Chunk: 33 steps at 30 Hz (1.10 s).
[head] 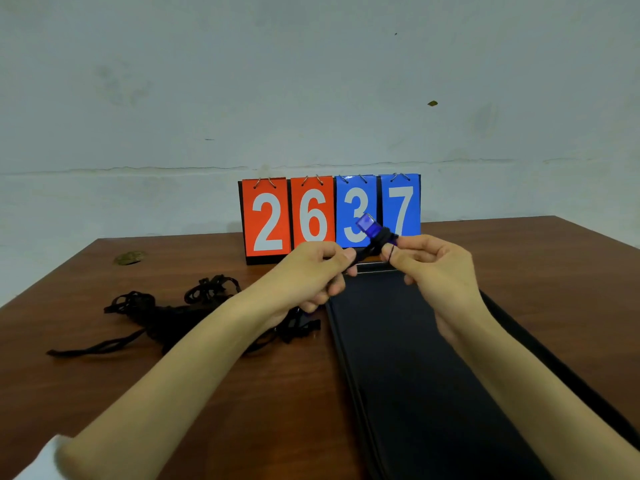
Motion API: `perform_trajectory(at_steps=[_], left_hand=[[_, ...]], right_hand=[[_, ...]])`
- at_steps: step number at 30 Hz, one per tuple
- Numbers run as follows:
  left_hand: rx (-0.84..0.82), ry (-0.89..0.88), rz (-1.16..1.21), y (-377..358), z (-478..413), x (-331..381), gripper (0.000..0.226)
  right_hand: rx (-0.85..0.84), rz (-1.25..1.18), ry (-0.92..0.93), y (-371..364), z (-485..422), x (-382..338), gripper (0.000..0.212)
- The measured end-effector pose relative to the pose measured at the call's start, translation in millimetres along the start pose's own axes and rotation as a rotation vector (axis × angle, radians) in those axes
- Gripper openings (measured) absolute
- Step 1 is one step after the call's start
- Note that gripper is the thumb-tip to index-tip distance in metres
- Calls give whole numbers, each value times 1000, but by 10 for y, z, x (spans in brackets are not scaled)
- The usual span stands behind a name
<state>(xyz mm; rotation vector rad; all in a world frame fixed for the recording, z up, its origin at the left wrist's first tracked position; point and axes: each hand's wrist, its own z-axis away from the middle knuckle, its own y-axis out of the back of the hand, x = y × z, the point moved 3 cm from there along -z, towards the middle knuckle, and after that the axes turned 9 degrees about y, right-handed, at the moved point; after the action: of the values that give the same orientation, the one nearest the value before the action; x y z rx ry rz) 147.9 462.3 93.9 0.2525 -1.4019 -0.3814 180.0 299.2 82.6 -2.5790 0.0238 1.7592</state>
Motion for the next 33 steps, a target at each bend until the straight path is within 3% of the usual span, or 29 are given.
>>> perform_trajectory(at_steps=[6,12,17,22,33], left_hand=[[181,-189,-331,61,24,111,20],[208,-290,-481,224,118,223,27],[120,-300,-480,249,162,253,31],[49,-243,-407,248,115,191,35],[45,-175,-269,371,57,120,42]], right_hand=[[15,334,169,13,-17,30,19],[-268,485,252,-125,63,7,16],[-585,420,292,-237,149,-28,19],[-708,323,303,-273,190,-62,16],[-643,141,212,-221,152,-90,17]])
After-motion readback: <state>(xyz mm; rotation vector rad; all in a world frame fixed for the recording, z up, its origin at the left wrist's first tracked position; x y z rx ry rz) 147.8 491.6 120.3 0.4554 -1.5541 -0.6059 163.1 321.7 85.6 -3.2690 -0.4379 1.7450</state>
